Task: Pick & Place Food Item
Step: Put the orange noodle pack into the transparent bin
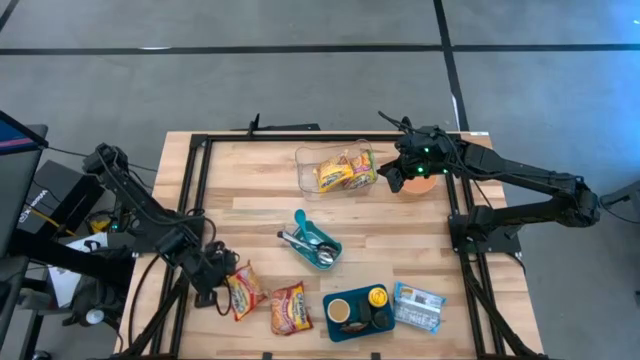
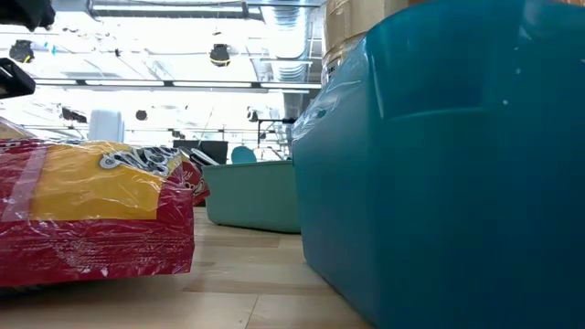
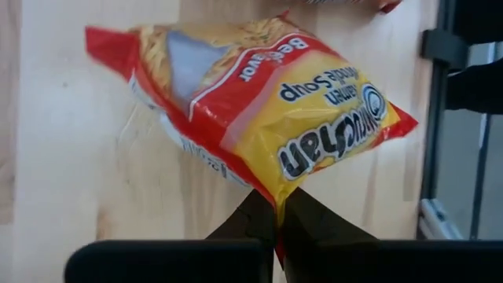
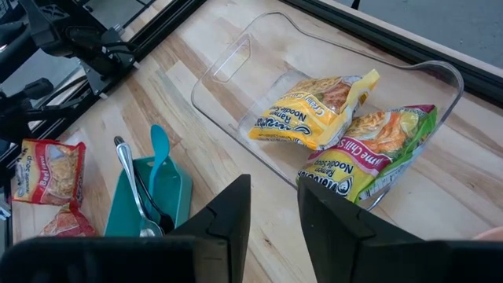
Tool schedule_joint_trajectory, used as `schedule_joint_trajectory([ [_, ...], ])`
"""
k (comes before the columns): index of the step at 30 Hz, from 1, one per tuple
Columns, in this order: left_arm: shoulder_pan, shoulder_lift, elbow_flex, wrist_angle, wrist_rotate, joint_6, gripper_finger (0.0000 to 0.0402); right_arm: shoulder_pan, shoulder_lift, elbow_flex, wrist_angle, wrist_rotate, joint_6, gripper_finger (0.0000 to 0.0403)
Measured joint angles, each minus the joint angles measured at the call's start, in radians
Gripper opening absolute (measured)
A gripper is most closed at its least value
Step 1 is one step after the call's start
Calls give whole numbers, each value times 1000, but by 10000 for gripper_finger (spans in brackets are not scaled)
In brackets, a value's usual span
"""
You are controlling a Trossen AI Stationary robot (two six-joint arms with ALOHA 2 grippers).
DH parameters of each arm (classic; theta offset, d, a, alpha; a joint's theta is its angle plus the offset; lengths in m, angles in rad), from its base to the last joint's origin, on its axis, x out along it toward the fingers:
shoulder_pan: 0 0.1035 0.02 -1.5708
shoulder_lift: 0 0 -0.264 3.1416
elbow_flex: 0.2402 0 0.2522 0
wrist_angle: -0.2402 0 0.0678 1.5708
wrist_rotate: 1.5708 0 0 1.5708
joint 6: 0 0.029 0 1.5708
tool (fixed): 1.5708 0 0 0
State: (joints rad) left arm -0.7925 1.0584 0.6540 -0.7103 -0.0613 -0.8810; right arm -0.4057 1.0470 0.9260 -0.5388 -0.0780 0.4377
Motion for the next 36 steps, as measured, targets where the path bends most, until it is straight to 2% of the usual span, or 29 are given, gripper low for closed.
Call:
schedule_joint_trajectory([
  [14,0,0,0,173,-30,-47,0,0,0,0,0,0,0,102],
  [36,26,1,0,641,-280,-41,0,0,0,0,0,0,0,102],
])
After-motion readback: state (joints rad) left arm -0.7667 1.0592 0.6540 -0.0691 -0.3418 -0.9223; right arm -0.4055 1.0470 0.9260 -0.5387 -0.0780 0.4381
